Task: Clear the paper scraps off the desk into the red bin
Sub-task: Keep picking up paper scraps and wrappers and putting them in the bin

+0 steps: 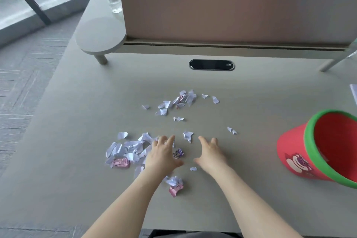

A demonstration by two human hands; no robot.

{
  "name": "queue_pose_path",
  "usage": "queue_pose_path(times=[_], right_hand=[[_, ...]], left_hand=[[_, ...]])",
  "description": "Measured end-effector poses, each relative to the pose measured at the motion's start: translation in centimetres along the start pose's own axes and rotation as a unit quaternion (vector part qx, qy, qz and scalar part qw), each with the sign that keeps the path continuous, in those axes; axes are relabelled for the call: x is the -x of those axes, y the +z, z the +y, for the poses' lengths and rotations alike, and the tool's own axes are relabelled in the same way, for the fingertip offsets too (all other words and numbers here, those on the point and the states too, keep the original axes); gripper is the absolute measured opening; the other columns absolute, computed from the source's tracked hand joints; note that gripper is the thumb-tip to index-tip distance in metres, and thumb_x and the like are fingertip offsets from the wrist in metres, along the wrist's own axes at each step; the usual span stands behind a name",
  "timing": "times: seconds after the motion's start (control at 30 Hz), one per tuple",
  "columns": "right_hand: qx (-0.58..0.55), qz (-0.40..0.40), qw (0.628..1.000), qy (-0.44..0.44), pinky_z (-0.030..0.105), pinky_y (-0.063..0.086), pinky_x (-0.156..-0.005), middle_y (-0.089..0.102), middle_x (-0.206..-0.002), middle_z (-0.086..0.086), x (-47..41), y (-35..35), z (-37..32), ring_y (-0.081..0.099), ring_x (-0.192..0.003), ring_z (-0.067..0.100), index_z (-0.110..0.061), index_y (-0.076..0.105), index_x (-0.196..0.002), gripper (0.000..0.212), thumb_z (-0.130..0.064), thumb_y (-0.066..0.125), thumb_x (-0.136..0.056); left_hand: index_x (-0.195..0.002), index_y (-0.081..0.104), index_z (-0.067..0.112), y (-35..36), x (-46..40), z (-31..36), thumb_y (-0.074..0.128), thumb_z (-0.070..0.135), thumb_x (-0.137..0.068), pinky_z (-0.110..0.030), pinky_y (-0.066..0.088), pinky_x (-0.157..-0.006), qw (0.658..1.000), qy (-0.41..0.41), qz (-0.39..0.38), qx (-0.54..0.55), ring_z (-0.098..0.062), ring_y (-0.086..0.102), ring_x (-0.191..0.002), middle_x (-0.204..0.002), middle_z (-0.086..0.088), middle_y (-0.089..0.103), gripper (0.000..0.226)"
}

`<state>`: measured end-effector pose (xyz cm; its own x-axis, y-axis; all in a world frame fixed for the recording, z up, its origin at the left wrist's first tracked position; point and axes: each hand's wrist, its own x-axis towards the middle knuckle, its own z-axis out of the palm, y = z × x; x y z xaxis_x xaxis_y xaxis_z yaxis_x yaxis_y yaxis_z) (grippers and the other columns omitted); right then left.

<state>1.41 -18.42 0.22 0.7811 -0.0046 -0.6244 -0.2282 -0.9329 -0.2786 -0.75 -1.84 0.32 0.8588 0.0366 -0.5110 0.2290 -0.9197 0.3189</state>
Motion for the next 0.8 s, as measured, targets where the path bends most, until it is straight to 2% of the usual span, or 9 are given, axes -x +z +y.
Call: queue_pose_path(times=[0.13, 0.27, 0.33, 0.4, 0.5, 0.6, 0.7, 0.8], right_hand=[[-0.047, 0.018, 0.997, -0.051, 0.03, 0.043, -0.07, 0.035, -0.117, 0.003, 0.0, 0.6, -1.5, 0.058, -0.094, 0.028, -0.034, 0.034, -0.131, 0.06, -0.028, 0.066, -0.08], [-0.049, 0.027, 0.996, -0.063, 0.026, 0.039, -0.06, 0.036, -0.113, -0.001, -0.9, 0.6, -2.5, 0.054, -0.083, 0.023, -0.04, 0.032, -0.131, 0.061, -0.028, 0.065, -0.081], [-0.034, 0.03, 0.997, -0.061, 0.028, 0.04, -0.065, 0.037, -0.116, 0.001, -1.5, 0.5, -3.0, 0.059, -0.091, 0.027, -0.037, 0.032, -0.132, 0.06, -0.028, 0.065, -0.082], [-0.03, 0.038, 0.997, -0.067, 0.03, 0.044, -0.07, 0.039, -0.117, 0.004, -2.1, 0.6, -3.5, 0.06, -0.093, 0.03, -0.031, 0.04, -0.126, 0.051, -0.025, 0.066, -0.083], [-0.032, 0.06, 0.995, -0.075, 0.033, 0.045, -0.067, 0.043, -0.111, 0.006, -2.9, 0.7, -4.0, 0.059, -0.081, 0.032, -0.02, 0.049, -0.107, 0.026, -0.017, 0.061, -0.085], [-0.031, 0.075, 0.994, -0.073, 0.032, 0.043, -0.064, 0.046, -0.106, 0.008, -3.3, 1.0, -3.9, 0.053, -0.073, 0.031, -0.017, 0.052, -0.093, 0.006, -0.016, 0.056, -0.089], [-0.025, 0.069, 0.995, -0.07, 0.03, 0.043, -0.066, 0.049, -0.105, 0.009, -3.5, 1.3, -3.4, 0.053, -0.074, 0.028, -0.016, 0.055, -0.085, 0.006, -0.015, 0.053, -0.091], [-0.02, 0.07, 0.995, -0.068, 0.028, 0.038, -0.065, 0.052, -0.105, 0.007, -3.4, 1.4, -3.1, 0.051, -0.076, 0.026, -0.013, 0.057, -0.088, 0.009, -0.011, 0.049, -0.092]], left_hand=[[-0.143, 0.023, 0.028, 0.6, -0.3, 0.2, 0.074, 0.044, -0.072, -0.034, 0.046, -0.084, 0.999, 0.02, 0.002, -0.034, -0.024, 0.031, -0.127, -0.137, 0.002, 0.033, 0.089], [-0.13, 0.037, 0.023, 1.0, -0.9, 0.0, 0.07, 0.034, -0.08, -0.031, 0.048, -0.074, 0.999, 0.022, 0.027, -0.036, -0.023, 0.035, -0.124, -0.125, 0.0, 0.038, 0.061], [-0.12, 0.045, 0.022, 1.0, -1.3, -0.1, 0.067, 0.029, -0.083, -0.03, 0.045, -0.068, 0.999, 0.023, 0.036, -0.03, -0.023, 0.038, -0.119, -0.119, 0.0, 0.041, 0.044], [-0.115, 0.048, 0.02, 0.9, -1.7, -0.3, 0.064, 0.024, -0.085, -0.031, 0.044, -0.065, 0.999, 0.026, 0.036, -0.019, -0.024, 0.04, -0.114, -0.115, -0.001, 0.043, 0.035], [-0.11, 0.052, 0.017, 0.7, -2.3, -0.6, 0.058, 0.011, -0.085, -0.034, 0.043, -0.062, 0.999, 0.025, 0.043, 0.009, -0.025, 0.043, -0.107, -0.11, -0.002, 0.048, 0.027], [-0.105, 0.056, 0.014, 0.6, -2.7, -0.7, 0.05, 0.005, -0.085, -0.033, 0.036, -0.061, 0.998, 0.03, 0.047, 0.023, -0.025, 0.048, -0.103, -0.103, -0.004, 0.054, 0.023], [-0.097, 0.063, 0.01, 0.5, -2.9, -0.6, 0.048, 0.003, -0.083, -0.029, 0.031, -0.06, 0.998, 0.032, 0.041, 0.03, -0.026, 0.053, -0.091, -0.096, -0.009, 0.059, 0.022], [-0.091, 0.063, 0.008, 0.3, -2.8, -0.5, 0.047, 0.003, -0.082, -0.027, 0.03, -0.059, 0.998, 0.027, 0.038, 0.032, -0.022, 0.044, -0.076, -0.087, -0.01, 0.056, 0.02]])
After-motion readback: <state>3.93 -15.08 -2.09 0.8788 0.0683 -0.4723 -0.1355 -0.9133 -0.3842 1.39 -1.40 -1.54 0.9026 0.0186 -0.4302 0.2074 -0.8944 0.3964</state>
